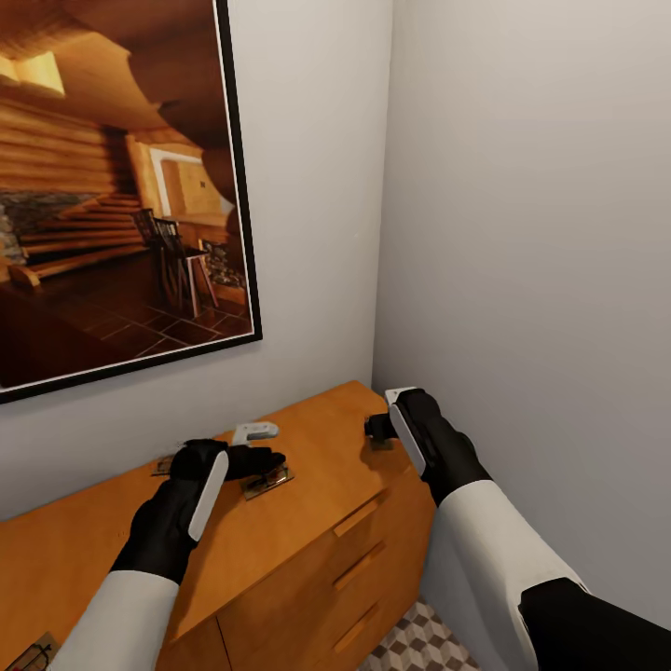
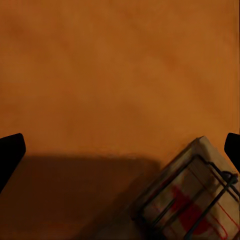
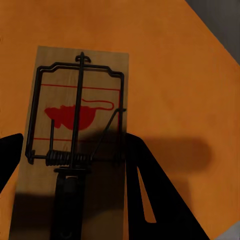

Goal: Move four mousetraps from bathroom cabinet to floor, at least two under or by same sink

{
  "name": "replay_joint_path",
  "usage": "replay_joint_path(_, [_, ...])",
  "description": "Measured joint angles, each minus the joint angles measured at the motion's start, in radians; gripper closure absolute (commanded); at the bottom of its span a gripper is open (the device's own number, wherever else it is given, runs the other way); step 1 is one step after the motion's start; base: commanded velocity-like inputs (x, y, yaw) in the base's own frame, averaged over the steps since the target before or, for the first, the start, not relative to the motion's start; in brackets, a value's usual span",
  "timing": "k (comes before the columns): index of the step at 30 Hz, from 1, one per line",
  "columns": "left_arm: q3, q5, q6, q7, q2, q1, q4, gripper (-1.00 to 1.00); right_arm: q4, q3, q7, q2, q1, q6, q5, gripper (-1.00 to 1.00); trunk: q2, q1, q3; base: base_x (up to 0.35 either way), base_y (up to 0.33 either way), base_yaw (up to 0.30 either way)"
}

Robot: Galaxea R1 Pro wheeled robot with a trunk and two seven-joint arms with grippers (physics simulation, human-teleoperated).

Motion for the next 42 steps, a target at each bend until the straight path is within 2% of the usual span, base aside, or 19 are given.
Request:
replay_joint_path(1, [-0.014, -0.001, 0.000, 0.000, 0.005, 0.000, 0.000, -1.00, 0.000, 0.000, 0.000, 0.000, 0.000, 0.000, 0.000, 1.00, 0.000, 0.000, 0.000, 0.000, 0.000, 0.000])
replay_joint_path(5, [-0.175, -0.010, -0.002, -0.001, 0.044, 0.000, -0.002, -1.00, 0.001, 0.001, 0.000, 0.000, 0.000, -0.001, -0.001, 1.00, 0.000, 0.000, 0.000, 0.000, 0.000, 0.000])
replay_joint_path(7, [-0.227, -0.012, -0.002, -0.011, 0.061, 0.000, -0.007, -1.00, 0.001, 0.000, 0.000, 0.000, 0.000, -0.001, -0.001, 1.00, 0.000, 0.000, 0.000, 0.000, 0.000, 0.000])
replay_joint_path(9, [-0.249, -0.018, -0.001, -0.034, 0.069, 0.000, -0.012, -1.00, 0.001, 0.000, 0.000, 0.000, 0.000, -0.001, -0.001, 1.00, 0.000, 0.000, 0.000, 0.000, 0.000, 0.000])
replay_joint_path(11, [-0.256, 0.022, 0.003, -0.049, 0.078, 0.001, -0.044, -1.00, 0.001, 0.000, 0.000, 0.000, 0.000, -0.001, -0.001, 1.00, 0.000, 0.000, 0.000, 0.000, 0.000, 0.000])
replay_joint_path(12, [-0.260, 0.021, 0.005, -0.056, 0.091, 0.000, -0.077, -1.00, 0.001, 0.001, 0.000, 0.000, 0.000, -0.001, -0.001, 1.00, 0.000, 0.000, 0.000, 0.000, 0.000, 0.000])
replay_joint_path(14, [-0.279, 0.022, 0.008, -0.064, 0.132, 0.000, -0.151, -1.00, 0.001, 0.001, 0.000, 0.000, 0.000, 0.000, -0.001, 1.00, 0.000, 0.000, 0.000, 0.000, 0.000, 0.000])
replay_joint_path(15, [-0.288, 0.023, 0.008, -0.067, 0.145, 0.000, -0.168, -1.00, 0.001, 0.001, 0.000, 0.000, 0.000, 0.000, -0.001, 1.00, 0.000, 0.000, 0.000, 0.000, 0.000, 0.000])
replay_joint_path(17, [-0.322, 0.025, 0.010, -0.092, 0.197, 0.001, -0.220, -1.00, 0.001, 0.001, 0.000, 0.000, 0.000, 0.000, 0.000, 1.00, 0.000, 0.000, 0.000, 0.000, 0.000, 0.000])
replay_joint_path(18, [-0.334, 0.025, 0.010, -0.115, 0.224, 0.001, -0.235, -1.00, 0.001, 0.001, 0.000, 0.000, 0.000, 0.000, 0.000, 1.00, 0.000, 0.000, 0.000, 0.000, 0.000, 0.000])
replay_joint_path(19, [-0.338, 0.026, 0.010, -0.130, 0.237, 0.001, -0.241, -1.00, 0.001, 0.001, 0.000, 0.000, 0.000, 0.000, 0.001, 1.00, 0.000, 0.000, 0.000, 0.000, 0.000, 0.000])
replay_joint_path(21, [-0.346, 0.024, 0.010, -0.198, 0.280, 0.001, -0.257, -1.00, 0.001, 0.001, 0.000, 0.000, 0.000, 0.000, 0.001, 1.00, 0.000, 0.000, 0.000, 0.000, 0.000, 0.000])
replay_joint_path(24, [-0.351, 0.020, 0.008, -0.281, 0.326, 0.000, -0.264, -1.00, 0.002, 0.002, 0.000, 0.000, 0.000, -0.001, 0.000, 1.00, 0.000, 0.000, 0.000, 0.000, 0.000, 0.000])
replay_joint_path(27, [-0.354, 0.018, 0.006, -0.305, 0.346, 0.000, -0.266, -1.00, 0.002, 0.002, 0.000, 0.000, 0.000, -0.001, -0.001, 1.00, 0.000, 0.000, 0.000, 0.000, 0.000, 0.000])
replay_joint_path(31, [-0.369, 0.018, 0.006, -0.314, 0.356, 0.000, -0.271, -1.00, 0.002, 0.003, 0.000, 0.000, 0.000, 0.000, -0.002, 1.00, 0.000, 0.000, 0.000, 0.000, 0.000, 0.000])
replay_joint_path(34, [-0.423, 0.018, 0.006, -0.317, 0.360, 0.000, -0.287, -1.00, 0.003, 0.005, 0.000, 0.000, 0.000, -0.001, -0.002, 1.00, 0.000, 0.000, 0.000, 0.000, 0.000, 0.000])
replay_joint_path(42, [-0.538, 0.017, 0.006, -0.318, 0.383, 0.001, -0.320, -1.00, 0.004, 0.006, 0.000, 0.000, 0.000, 0.000, -0.002, 1.00, 0.000, 0.000, 0.000, 0.000, 0.000, 0.000])
